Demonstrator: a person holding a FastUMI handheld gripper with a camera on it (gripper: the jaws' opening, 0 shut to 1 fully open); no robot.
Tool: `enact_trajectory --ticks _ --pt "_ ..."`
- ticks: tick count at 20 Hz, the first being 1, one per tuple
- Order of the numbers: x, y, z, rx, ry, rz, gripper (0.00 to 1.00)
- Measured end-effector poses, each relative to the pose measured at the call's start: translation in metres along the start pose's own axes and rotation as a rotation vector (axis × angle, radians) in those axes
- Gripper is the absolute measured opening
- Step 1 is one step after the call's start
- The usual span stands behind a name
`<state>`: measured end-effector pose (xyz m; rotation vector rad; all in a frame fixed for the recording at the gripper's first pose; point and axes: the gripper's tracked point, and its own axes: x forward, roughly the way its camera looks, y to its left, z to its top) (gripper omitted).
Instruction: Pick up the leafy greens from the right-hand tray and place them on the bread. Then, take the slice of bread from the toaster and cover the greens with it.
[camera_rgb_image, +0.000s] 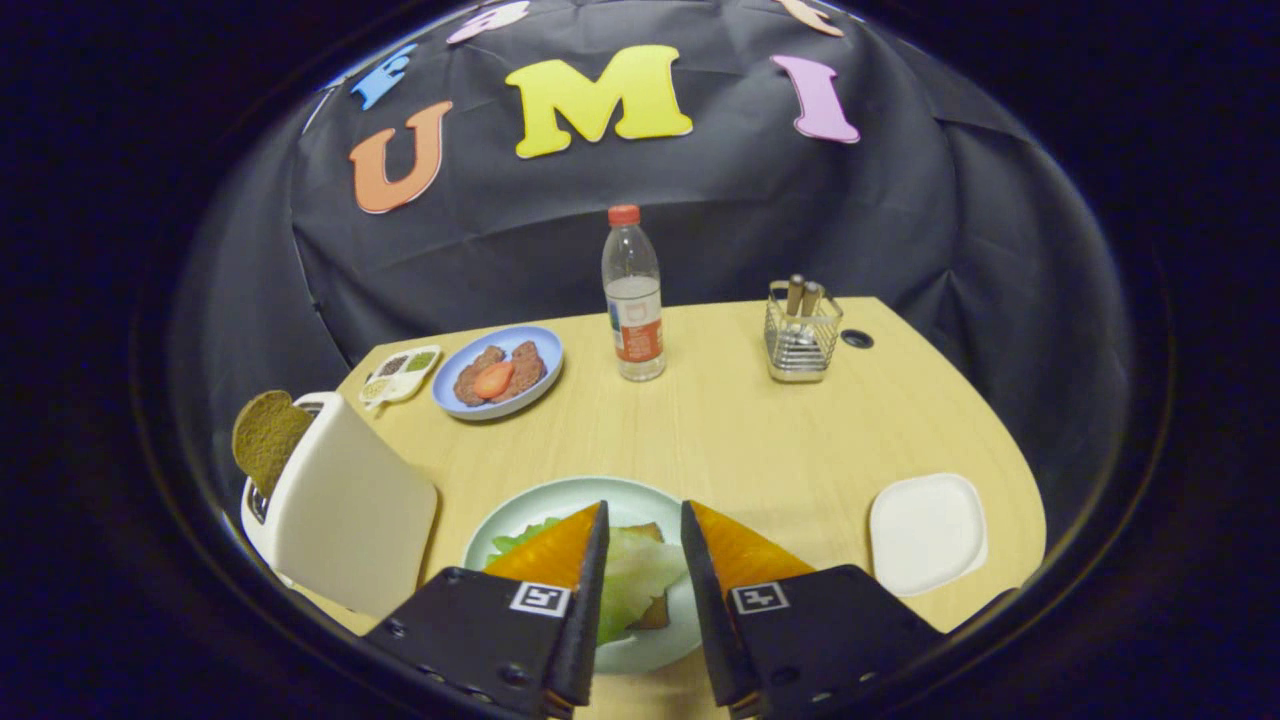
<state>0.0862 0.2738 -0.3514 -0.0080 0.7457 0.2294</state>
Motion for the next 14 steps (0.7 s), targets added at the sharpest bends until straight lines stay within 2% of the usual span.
enact_trajectory --ticks 1,5,7,10,14 --pt "-0.01 -0.004 0.007 -0.021 -0.02 -0.011 0.5" --pt "-0.066 -0.012 0.045 -0.088 -0.131 -0.06 0.99" --pt "-0.098 0.0 0.063 -0.118 -0.198 -0.072 0.97" --pt "-0.143 0.053 0.074 -0.13 -0.25 -0.026 0.97" --pt "-0.158 0.148 0.059 -0.112 -0.242 0.092 0.97"
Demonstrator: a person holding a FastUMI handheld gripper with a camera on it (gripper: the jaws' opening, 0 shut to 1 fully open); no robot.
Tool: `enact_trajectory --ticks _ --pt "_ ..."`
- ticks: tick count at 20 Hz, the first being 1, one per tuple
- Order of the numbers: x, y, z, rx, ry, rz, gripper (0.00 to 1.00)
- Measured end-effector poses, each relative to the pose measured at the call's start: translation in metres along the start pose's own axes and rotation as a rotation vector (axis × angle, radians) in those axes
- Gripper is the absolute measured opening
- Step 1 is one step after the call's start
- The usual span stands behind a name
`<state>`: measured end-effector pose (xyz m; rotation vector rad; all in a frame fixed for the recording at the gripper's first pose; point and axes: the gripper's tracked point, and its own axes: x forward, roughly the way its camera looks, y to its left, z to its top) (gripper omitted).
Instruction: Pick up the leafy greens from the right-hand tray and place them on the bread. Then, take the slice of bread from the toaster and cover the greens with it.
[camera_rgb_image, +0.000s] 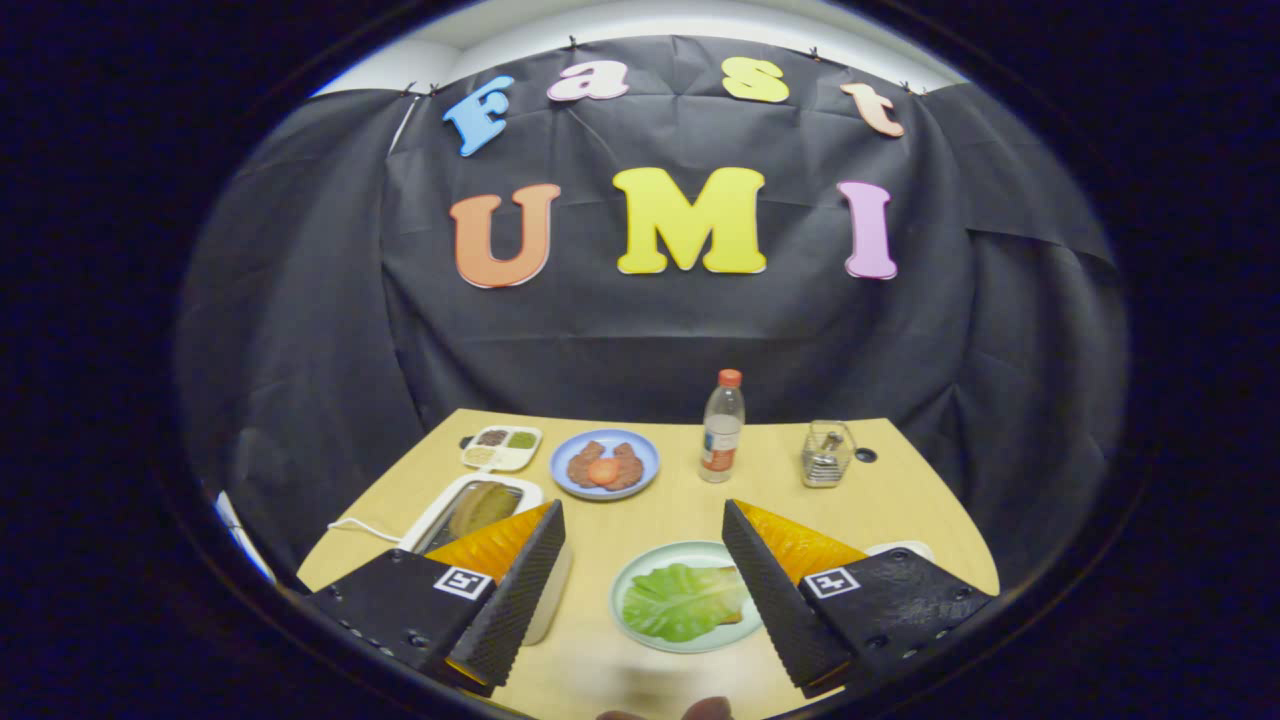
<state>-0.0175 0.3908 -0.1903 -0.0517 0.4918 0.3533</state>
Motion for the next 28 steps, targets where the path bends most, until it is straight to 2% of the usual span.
enact_trajectory --ticks 2,6,13,16,20,22,24,28 --pt "0.007 0.041 -0.008 -0.012 0.014 0.044 0.98" --pt "0.035 0.093 -0.028 -0.02 0.059 0.074 0.98" --pt "0.081 0.123 -0.05 -0.01 0.131 0.036 0.95" --pt "0.094 0.123 -0.056 0.003 0.154 0.009 0.71" --pt "0.104 0.118 -0.062 0.026 0.185 -0.011 0.34" --pt "0.103 0.12 -0.058 0.037 0.184 0.008 0.17" --pt "0.098 0.117 -0.047 0.016 0.157 0.018 0.07" --pt "0.073 0.121 -0.009 0.054 0.086 0.082 0.07"
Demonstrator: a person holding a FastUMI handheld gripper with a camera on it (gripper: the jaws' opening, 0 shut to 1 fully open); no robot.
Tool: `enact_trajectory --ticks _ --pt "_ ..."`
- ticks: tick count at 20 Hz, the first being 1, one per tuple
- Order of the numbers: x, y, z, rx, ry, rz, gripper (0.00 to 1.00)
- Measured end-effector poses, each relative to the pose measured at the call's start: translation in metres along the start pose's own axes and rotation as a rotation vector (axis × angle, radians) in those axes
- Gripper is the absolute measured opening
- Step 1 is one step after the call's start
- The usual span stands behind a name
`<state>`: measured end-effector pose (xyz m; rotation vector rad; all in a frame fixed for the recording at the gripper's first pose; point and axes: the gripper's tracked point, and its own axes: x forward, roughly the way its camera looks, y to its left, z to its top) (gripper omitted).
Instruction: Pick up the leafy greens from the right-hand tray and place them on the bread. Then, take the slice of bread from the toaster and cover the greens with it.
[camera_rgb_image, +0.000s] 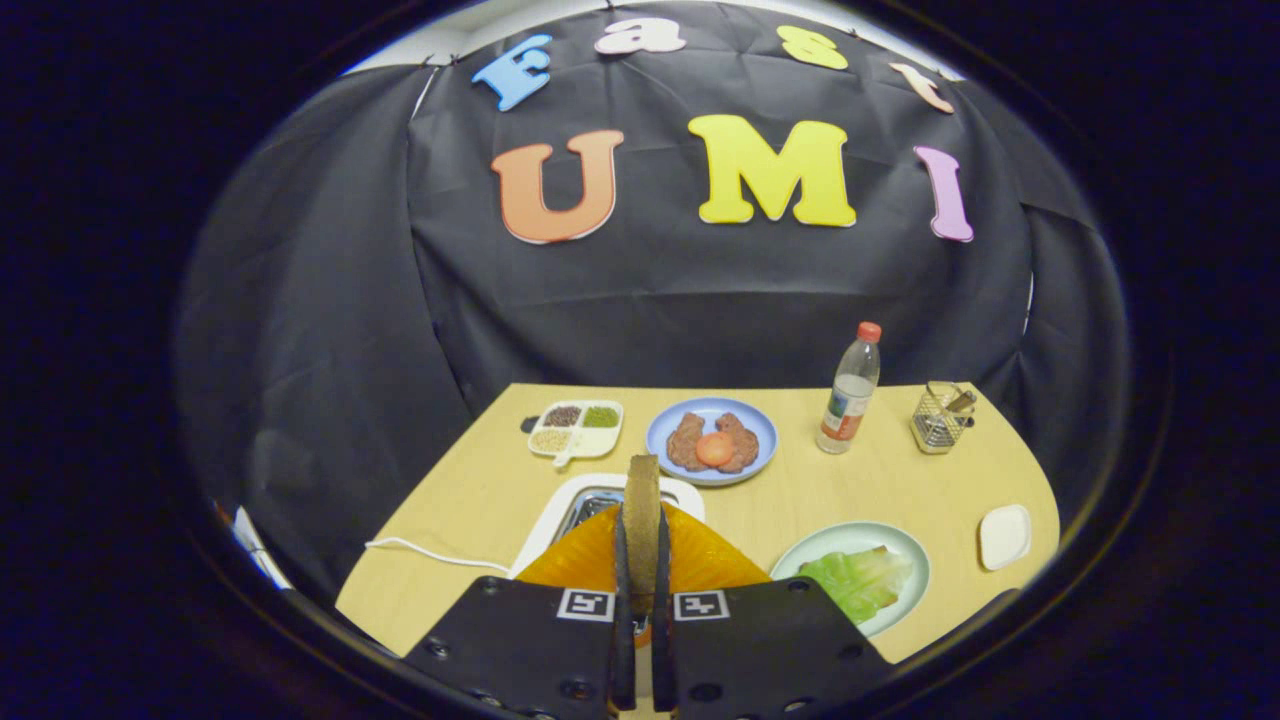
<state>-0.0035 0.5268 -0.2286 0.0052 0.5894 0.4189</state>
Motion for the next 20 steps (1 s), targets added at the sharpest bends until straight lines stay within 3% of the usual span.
enact_trajectory --ticks 4,8,13,20 --pt "-0.034 -0.012 0.036 0.035 -0.053 0.042 0.07" --pt "-0.047 -0.068 0.041 0.046 -0.07 -0.006 0.07" --pt "-0.03 -0.144 -0.01 0.024 0.004 -0.085 0.07" --pt "0.015 -0.179 -0.078 0.102 0.122 -0.046 0.07"
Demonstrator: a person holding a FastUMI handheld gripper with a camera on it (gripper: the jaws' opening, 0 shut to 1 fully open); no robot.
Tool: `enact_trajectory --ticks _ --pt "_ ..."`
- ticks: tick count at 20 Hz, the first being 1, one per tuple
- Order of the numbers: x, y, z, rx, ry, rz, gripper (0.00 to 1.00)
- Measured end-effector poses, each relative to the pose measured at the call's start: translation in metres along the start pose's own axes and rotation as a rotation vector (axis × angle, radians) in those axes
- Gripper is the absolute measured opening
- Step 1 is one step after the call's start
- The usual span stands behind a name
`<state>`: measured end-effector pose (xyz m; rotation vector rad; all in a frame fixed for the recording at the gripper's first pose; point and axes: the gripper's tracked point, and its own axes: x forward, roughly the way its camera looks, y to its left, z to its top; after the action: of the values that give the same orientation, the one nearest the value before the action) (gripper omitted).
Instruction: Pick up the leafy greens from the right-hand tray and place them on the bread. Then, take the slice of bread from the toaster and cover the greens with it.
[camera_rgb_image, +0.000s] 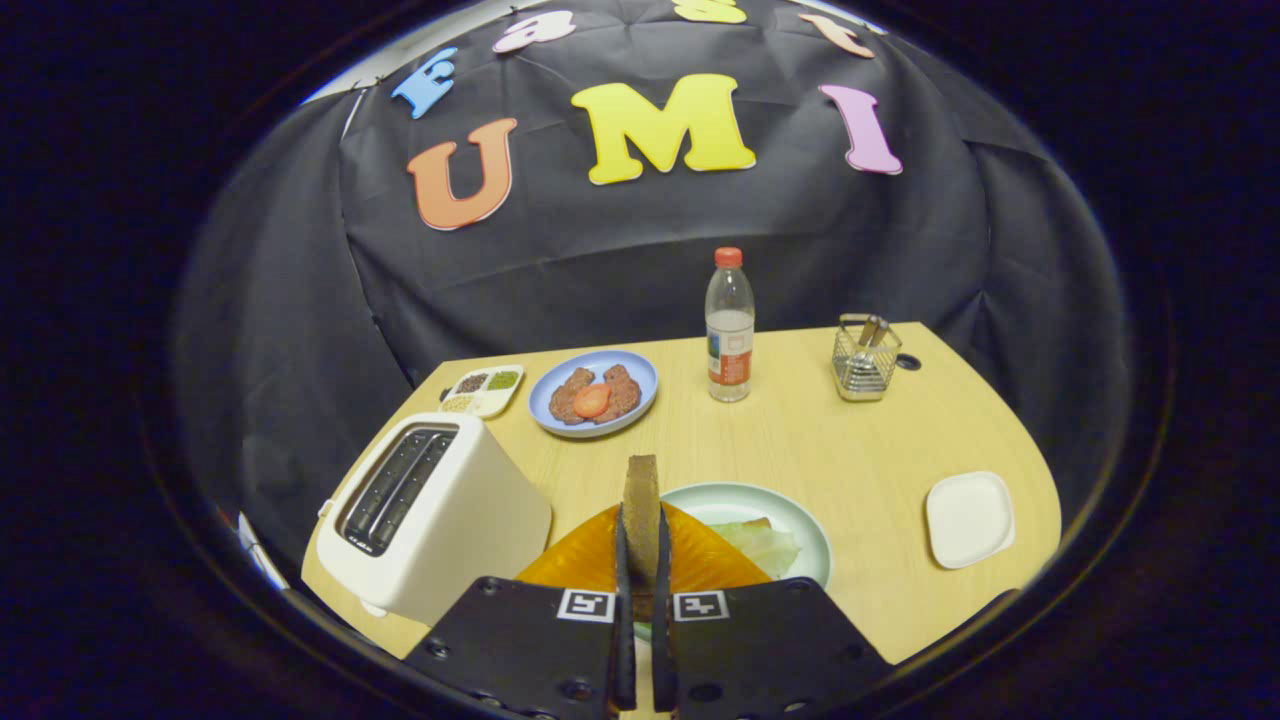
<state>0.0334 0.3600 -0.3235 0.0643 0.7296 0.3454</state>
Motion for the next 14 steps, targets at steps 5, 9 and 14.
enact_trajectory --ticks 5,9,14 --pt "0.016 -0.028 -0.008 0.034 0.001 -0.011 0.11" --pt "0.018 -0.06 -0.015 0.046 0.019 -0.048 0.28" --pt "0.023 -0.087 -0.022 0.026 0.037 -0.086 0.64"
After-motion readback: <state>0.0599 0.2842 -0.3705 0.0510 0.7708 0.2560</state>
